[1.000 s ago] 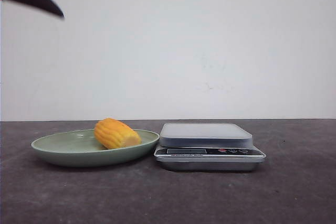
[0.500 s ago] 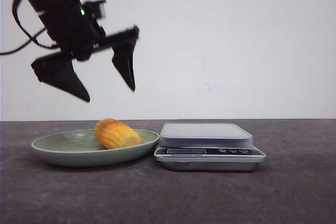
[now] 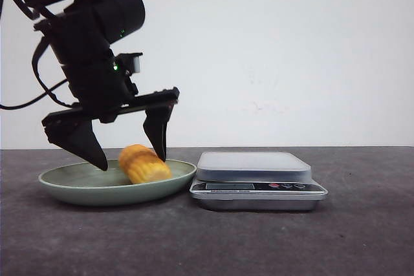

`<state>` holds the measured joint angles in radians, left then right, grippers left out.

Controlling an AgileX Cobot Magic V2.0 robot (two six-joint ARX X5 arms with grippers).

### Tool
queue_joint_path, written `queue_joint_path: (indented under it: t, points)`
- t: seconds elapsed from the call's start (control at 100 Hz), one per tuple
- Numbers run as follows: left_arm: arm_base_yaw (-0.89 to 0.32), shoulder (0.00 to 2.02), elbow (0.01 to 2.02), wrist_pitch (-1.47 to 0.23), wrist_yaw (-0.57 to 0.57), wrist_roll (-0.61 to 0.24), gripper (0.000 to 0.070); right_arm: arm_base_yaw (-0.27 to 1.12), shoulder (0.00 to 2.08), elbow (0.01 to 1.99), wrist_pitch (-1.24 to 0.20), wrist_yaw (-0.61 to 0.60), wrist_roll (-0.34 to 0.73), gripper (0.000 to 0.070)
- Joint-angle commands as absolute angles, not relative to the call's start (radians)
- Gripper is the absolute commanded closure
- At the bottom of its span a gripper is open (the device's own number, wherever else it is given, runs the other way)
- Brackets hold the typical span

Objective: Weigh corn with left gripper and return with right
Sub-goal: 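Lower the open left gripper onto the yellow corn cob on the plate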

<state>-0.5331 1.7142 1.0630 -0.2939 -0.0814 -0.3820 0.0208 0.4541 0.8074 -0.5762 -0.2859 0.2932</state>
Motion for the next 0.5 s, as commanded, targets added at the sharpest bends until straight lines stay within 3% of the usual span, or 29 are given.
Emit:
queue_joint_path:
  t: [0.0, 0.15, 0.39, 0.49]
  points:
    - [-0.544, 1.744, 1.083, -0.299, -0.089, -0.386, 0.0107, 0.024, 0.461, 0.827, -0.570, -0.289, 0.303, 0.0169]
    - [-0.550, 1.745, 1.083, -0.299, -0.109, -0.385, 0.0134, 0.024, 0.461, 0.827, -0.570, -0.289, 0.303, 0.0169]
    - [-0.550, 1.745, 1.083, -0.329, -0.109, -0.377, 0.0450, 0.024, 0.461, 0.827, -0.570, -0.289, 0.303, 0.0169]
    - [-0.550, 1.745, 1.083, -0.334, -0.108, -0.364, 0.0627, 0.024, 0.461, 0.827, -0.570, -0.288, 0.303, 0.0169]
